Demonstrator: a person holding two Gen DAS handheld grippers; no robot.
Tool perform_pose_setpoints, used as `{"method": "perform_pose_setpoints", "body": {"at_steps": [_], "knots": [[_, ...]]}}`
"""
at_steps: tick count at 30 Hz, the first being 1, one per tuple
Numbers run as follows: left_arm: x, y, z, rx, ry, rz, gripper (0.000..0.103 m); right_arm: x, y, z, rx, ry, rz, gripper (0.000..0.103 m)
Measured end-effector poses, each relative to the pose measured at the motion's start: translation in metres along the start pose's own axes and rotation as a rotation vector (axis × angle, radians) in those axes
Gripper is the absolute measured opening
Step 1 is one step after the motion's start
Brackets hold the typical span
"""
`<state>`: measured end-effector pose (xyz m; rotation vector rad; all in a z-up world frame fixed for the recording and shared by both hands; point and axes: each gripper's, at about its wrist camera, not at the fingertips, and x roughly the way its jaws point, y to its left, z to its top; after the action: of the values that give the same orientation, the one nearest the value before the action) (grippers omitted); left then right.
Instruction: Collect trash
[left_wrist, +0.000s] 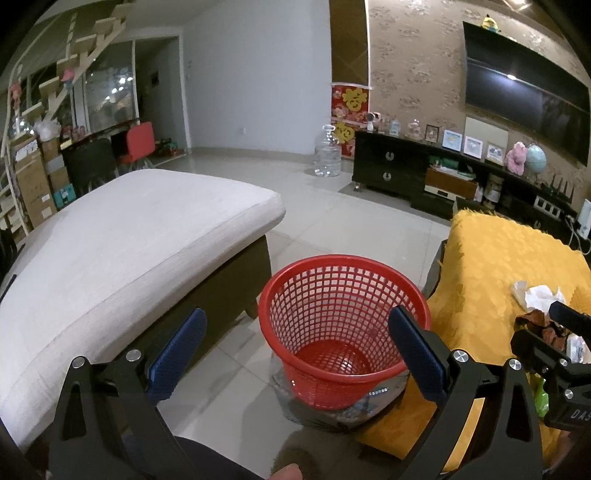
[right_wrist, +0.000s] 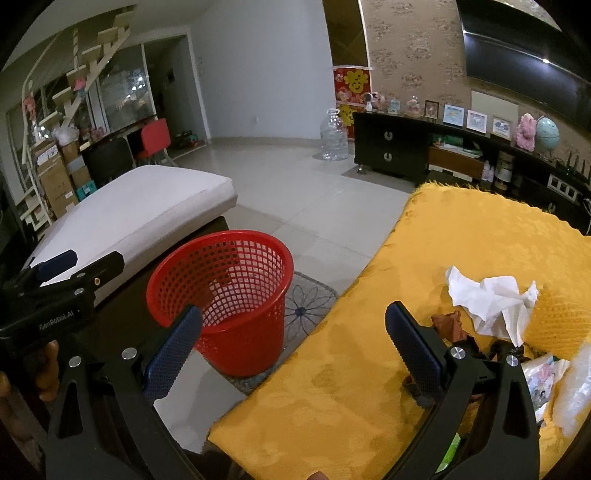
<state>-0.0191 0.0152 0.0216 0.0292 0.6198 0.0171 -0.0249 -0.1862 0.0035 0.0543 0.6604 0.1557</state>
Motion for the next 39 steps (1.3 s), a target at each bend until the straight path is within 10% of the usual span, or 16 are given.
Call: {"method": "perform_pose_setpoints", "body": {"at_steps": [27, 39], "knots": [[0.004, -0.002, -0.002, 0.009, 0.045, -0.02, 0.095, -0.012, -0.005, 0.006, -0.001, -0.021, -0.008, 0.097], [0.018, -0.058, -0.018, 0.151, 0.077, -0.153, 0.095, -0.069, -0.116, 0.008, 0.169, -0.098, -0.235, 0.097]]}}
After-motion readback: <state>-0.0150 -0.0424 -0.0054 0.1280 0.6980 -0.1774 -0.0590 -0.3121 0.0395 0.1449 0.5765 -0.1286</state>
